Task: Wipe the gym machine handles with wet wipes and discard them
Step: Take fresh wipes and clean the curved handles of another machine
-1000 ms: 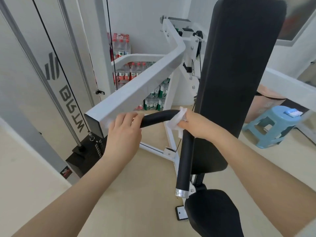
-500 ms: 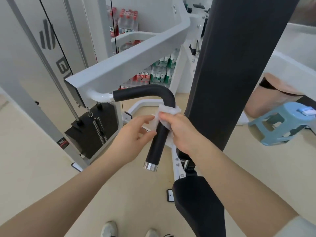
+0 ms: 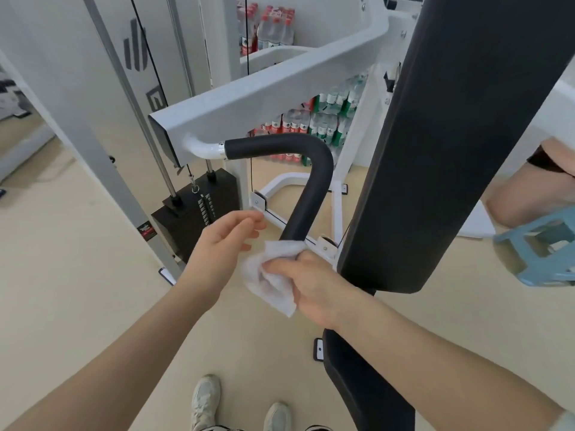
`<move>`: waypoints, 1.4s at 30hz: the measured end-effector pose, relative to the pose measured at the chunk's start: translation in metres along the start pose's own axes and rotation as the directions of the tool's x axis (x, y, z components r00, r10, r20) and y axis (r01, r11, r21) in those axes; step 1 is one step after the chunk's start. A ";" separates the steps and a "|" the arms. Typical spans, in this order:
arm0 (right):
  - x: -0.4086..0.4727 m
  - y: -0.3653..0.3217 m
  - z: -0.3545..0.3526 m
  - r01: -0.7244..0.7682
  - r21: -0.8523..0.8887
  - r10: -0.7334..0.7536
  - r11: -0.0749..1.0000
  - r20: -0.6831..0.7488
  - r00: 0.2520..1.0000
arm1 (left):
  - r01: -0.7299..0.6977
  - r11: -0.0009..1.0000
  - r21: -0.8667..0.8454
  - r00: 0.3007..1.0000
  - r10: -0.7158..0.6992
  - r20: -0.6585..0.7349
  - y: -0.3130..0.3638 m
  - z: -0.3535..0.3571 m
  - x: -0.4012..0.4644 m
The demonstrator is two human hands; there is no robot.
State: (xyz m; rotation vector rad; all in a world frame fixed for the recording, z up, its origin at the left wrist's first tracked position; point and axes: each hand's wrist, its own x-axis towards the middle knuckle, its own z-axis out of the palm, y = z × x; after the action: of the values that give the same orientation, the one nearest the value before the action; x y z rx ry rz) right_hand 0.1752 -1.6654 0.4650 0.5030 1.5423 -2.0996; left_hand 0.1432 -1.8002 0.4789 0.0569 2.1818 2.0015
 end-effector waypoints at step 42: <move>0.045 -0.078 0.012 -0.034 -0.813 -0.629 0.582 -0.476 0.615 | -0.334 0.906 0.260 0.840 0.162 0.517 0.047 -0.025 0.107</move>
State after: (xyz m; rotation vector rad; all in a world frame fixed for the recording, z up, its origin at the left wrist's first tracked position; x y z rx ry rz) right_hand 0.0933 -1.6656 0.5039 0.8220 3.0185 -1.1662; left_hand 0.0297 -1.8043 0.5165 0.8449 2.2178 1.4601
